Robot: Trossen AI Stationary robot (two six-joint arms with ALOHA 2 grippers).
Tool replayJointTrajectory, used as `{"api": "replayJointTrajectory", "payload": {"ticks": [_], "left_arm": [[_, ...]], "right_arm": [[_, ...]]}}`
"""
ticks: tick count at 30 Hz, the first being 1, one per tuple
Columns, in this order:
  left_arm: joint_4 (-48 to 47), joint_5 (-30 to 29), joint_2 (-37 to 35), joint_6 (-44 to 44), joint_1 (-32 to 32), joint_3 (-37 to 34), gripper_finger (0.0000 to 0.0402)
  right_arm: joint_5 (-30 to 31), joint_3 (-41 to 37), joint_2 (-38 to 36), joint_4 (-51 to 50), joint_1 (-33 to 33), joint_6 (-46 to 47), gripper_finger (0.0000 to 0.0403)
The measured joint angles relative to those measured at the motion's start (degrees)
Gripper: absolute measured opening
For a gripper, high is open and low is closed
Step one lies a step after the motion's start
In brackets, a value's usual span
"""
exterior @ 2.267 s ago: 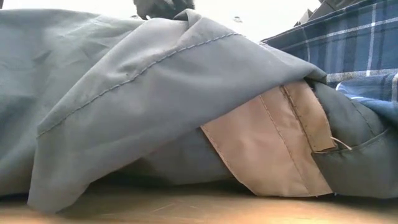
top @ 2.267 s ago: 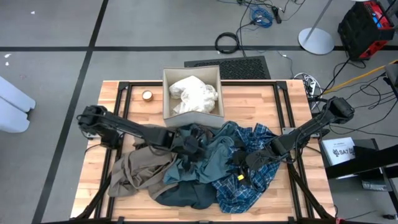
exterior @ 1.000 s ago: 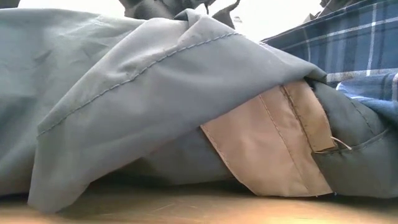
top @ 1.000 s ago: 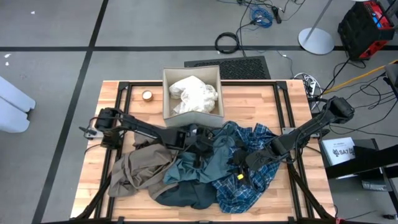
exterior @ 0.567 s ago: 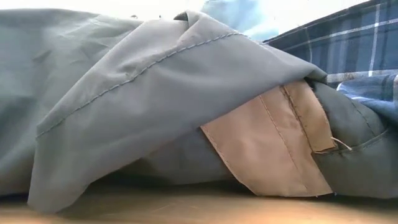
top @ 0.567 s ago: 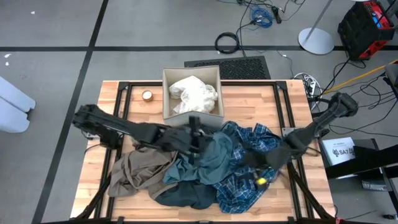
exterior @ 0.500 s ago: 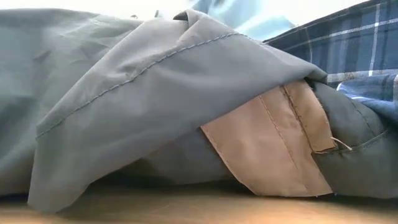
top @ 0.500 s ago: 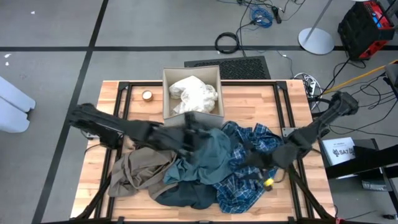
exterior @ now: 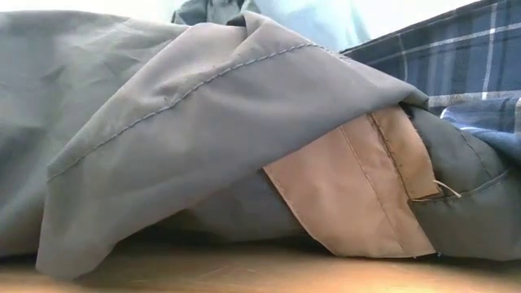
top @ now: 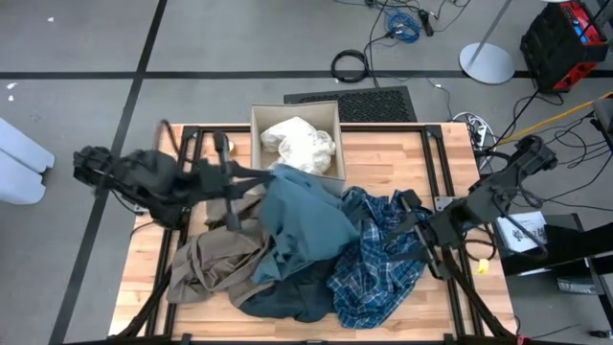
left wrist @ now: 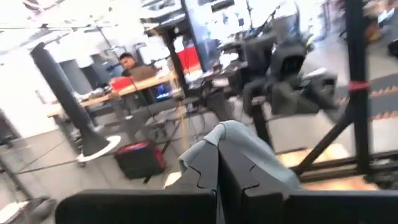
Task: Sort clothes
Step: Put the green pants into the laundry bin
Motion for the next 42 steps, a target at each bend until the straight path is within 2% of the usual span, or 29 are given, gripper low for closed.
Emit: {"api": "replayJointTrajectory", "payload": {"ticks": [3, 6, 9, 13, 15, 19, 25, 30, 34, 39, 42], "left_arm": [[-3.59, 7.76, -1.14, -1.82, -0.56, 0.08, 0.0], [-12.64, 17.53, -1.44, -6.08, -1.31, 0.09, 0.0], [-23.51, 23.81, -1.23, -13.37, -2.52, -0.28, 0.0], [-30.27, 30.8, -0.33, -26.2, -5.09, -3.56, 0.0], [-30.02, 31.87, 0.49, -31.16, -6.71, -6.04, 0.0], [-29.5, 32.51, 2.87, -38.7, -9.51, -10.69, 0.0], [-25.65, 34.65, 7.65, -42.98, -11.51, -16.1, 0.0], [-20.7, 39.94, 11.19, -42.86, -12.26, -18.29, 0.0], [-19.57, 40.71, 12.84, -43.04, -13.34, -18.29, 0.0], [-16.28, 41.59, 14.01, -43.09, -15.37, -18.29, 0.0], [-14.52, 45.92, 15.14, -43.25, -16.65, -18.27, 0.0]], "right_arm": [[-0.05, 0.0, 1.84, 0.18, -1.32, -1.74, 0.0153], [1.15, -0.02, 3.98, 0.18, -3.09, 0.15, 0.0153], [5.28, -0.02, 6.11, -0.48, -4.58, 4.34, 0.0153], [9.43, -0.02, 9.43, -0.74, -6.98, 12.26, 0.0153], [11.27, -0.02, 11.52, -0.76, -8.53, 19.13, 0.0153], [11.31, -0.03, 17.04, -1.36, -10.49, 35.31, 0.0153], [0.44, -0.07, 26.4, 0.17, -10.66, 50.78, 0.0153], [-3.59, -0.07, 34.18, 6.92, -9.81, 52.59, 0.0153], [-3.81, -0.09, 38.82, 10.26, -9.84, 52.8, 0.0153], [-5.07, -0.1, 41.39, 9.75, -8.44, 50.83, 0.0153], [-3.19, -0.13, 41.27, 9.67, -7.88, 50.63, 0.0153]]}}
